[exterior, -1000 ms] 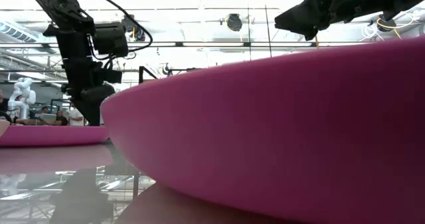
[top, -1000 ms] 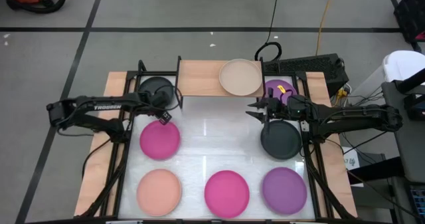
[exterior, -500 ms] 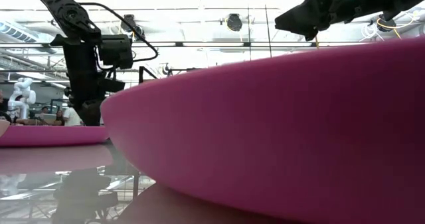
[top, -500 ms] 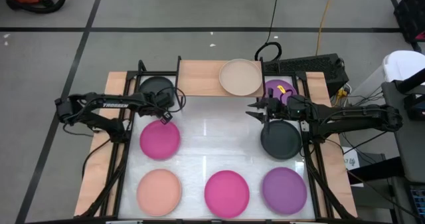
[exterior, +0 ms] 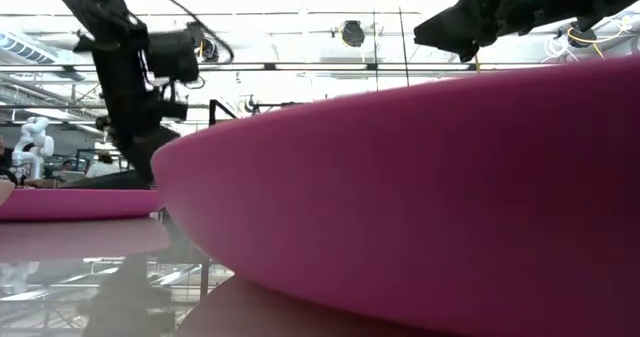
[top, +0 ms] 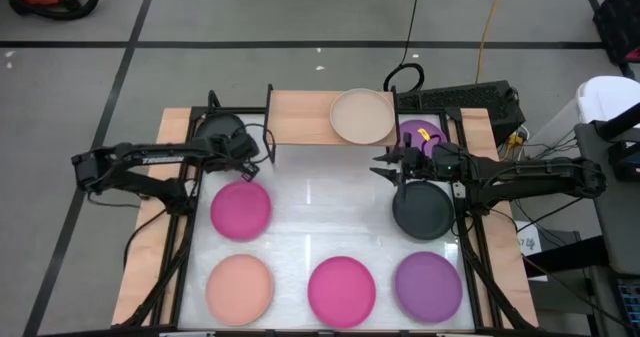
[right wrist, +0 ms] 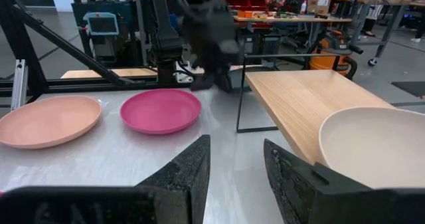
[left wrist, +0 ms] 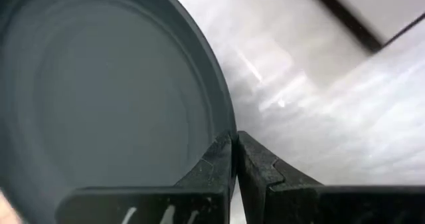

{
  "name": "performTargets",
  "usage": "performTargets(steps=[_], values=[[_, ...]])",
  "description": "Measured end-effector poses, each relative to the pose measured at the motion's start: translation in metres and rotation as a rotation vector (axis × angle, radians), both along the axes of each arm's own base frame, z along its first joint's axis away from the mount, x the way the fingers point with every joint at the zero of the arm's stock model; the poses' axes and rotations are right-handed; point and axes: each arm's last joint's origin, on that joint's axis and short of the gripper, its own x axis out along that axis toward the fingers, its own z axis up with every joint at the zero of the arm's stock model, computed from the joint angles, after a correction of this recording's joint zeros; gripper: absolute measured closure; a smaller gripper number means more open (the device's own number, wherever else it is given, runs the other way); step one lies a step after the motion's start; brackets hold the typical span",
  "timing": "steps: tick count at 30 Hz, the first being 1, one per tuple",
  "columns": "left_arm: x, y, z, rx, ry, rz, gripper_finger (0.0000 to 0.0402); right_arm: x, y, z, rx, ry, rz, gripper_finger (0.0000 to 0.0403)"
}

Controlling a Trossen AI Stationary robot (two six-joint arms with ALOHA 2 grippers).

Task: Place and stack plates onto a shelf
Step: Stack the left black plate on the gray plate on the shelf

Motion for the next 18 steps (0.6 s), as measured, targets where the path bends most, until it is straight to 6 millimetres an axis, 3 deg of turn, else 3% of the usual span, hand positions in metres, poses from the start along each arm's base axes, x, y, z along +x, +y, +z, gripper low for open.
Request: performTargets(steps=[10,18], values=[[-0.01,-0.016,0.089,0.199,-0.206,0.023,0.0392,0.0,0.0,0.0,-0.001,-0.001,0.0,0.0277],[-0.002,-0.026,0.142,0.307,-0.347,-0.132,0.0392,0.0,0.0,0.001,-0.003,-0.009,0.0,0.0277]])
